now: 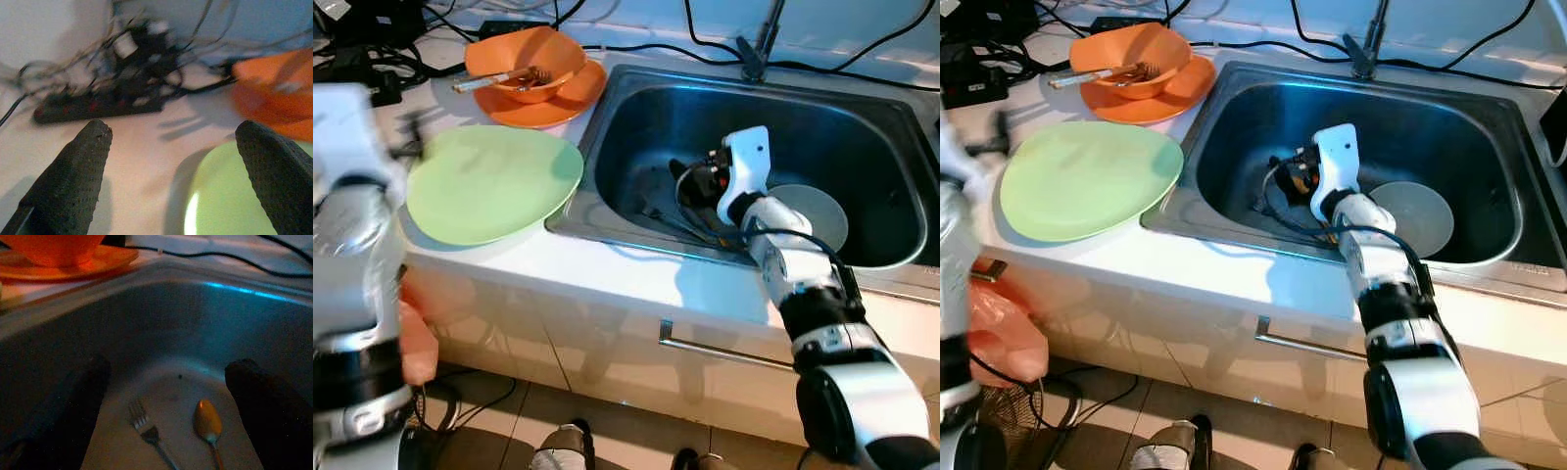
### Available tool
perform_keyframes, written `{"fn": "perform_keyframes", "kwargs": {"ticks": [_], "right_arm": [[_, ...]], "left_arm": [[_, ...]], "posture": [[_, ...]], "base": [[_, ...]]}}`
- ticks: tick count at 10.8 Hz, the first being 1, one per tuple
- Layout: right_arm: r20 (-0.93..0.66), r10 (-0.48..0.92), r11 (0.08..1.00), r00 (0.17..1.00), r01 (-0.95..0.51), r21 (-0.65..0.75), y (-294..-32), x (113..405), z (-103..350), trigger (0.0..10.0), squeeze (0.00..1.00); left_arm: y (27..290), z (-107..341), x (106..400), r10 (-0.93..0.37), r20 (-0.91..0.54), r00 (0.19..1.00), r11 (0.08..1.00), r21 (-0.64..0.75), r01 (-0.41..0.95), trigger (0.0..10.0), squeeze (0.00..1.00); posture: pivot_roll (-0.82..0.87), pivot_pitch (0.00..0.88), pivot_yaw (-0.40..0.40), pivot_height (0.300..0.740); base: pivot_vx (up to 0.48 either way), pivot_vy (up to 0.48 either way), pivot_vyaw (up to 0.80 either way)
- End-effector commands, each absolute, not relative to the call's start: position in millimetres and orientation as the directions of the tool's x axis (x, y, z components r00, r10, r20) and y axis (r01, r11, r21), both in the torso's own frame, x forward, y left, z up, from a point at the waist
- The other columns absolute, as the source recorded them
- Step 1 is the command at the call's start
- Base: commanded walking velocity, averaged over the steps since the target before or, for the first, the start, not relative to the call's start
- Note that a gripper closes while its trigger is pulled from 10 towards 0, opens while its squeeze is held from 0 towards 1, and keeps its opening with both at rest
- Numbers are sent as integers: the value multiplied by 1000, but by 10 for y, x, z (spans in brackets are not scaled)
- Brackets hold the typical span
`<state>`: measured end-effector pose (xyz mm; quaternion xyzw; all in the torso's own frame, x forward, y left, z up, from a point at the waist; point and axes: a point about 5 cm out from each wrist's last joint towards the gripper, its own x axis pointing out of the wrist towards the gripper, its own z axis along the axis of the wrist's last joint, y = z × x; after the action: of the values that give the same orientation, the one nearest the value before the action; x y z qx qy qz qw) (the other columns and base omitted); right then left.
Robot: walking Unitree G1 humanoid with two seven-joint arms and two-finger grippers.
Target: Kitchen organization
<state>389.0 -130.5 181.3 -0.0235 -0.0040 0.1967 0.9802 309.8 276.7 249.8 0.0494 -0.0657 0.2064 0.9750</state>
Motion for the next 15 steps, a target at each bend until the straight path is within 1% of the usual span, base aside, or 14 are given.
{"fn": "perform_keyframes", "kwargs": {"ticks": [1,2,3,4,6,7,8,9,10,11,12,13,14,15], "right_arm": [[6,400,916,916,-400,-33,-1283,3866,1841,10000,0],[19,419,908,908,-418,-37,-1239,3848,1896,10000,0],[24,427,904,904,-426,-42,-1221,3839,1922,10000,0],[33,432,901,901,-431,-47,-1209,3824,1957,10000,0],[43,433,901,900,-431,-52,-1199,3802,2003,10000,0],[52,429,903,902,-426,-59,-1201,3790,2035,10000,0],[54,435,900,899,-432,-59,-1192,3779,2054,10000,0],[54,470,882,881,-468,-53,-1151,3750,2076,10000,0],[32,603,797,797,-601,-64,-1047,3645,2093,10000,0],[7,679,733,734,-678,-57,-1036,3574,2086,10000,0],[-9,703,710,712,-702,-59,-1047,3542,2078,10000,0],[-45,739,669,673,-740,-67,-1077,3485,2058,10000,0],[-62,761,641,645,-764,-75,-1100,3434,2058,10000,0],[-67,771,629,633,-774,-71,-1108,3412,2064,10000,0]], "left_arm": [[2816,2393,3075,437,89,895,897,36,-441,10000,0],[2827,2204,3065,450,-19,893,892,-48,-450,10000,0],[2819,2130,3075,448,-66,892,888,-85,-452,10000,0],[2790,2043,3100,431,-134,892,881,-150,-448,10000,0],[2748,1973,3132,395,-193,898,869,-239,-433,10000,0],[2640,1965,3178,338,-218,915,841,-367,-398,10000,0],[2579,1979,3197,298,-219,929,829,-423,-366,10000,0],[2510,1984,3204,266,-219,939,814,-471,-340,10000,0],[2402,1989,3210,211,-223,952,802,-517,-299,10000,0],[2369,1991,3209,200,-226,953,792,-535,-293,10000,0],[2359,1991,3213,189,-233,954,782,-552,-289,10000,0],[2362,1983,3232,182,-249,951,755,-584,-297,10000,0],[2343,1987,3246,162,-247,955,710,-644,-287,10000,0],[2312,1979,3261,118,-240,963,666,-701,-257,7647,0]], "posture": [[282,145,-1,740],[280,144,0,740],[278,140,3,740],[275,138,5,740],[269,135,10,740],[268,132,12,740],[269,130,12,740],[269,128,12,740],[267,125,12,740],[265,127,12,740],[264,129,13,740],[263,137,14,740],[264,137,16,740],[263,138,17,740]], "base": [[0,0,0],[0,0,0],[0,0,0],[0,0,0],[0,0,0],[0,0,0],[0,0,0],[0,0,0],[0,0,0],[0,0,0],[0,0,0],[0,0,0],[0,0,0],[0,0,0]]}}
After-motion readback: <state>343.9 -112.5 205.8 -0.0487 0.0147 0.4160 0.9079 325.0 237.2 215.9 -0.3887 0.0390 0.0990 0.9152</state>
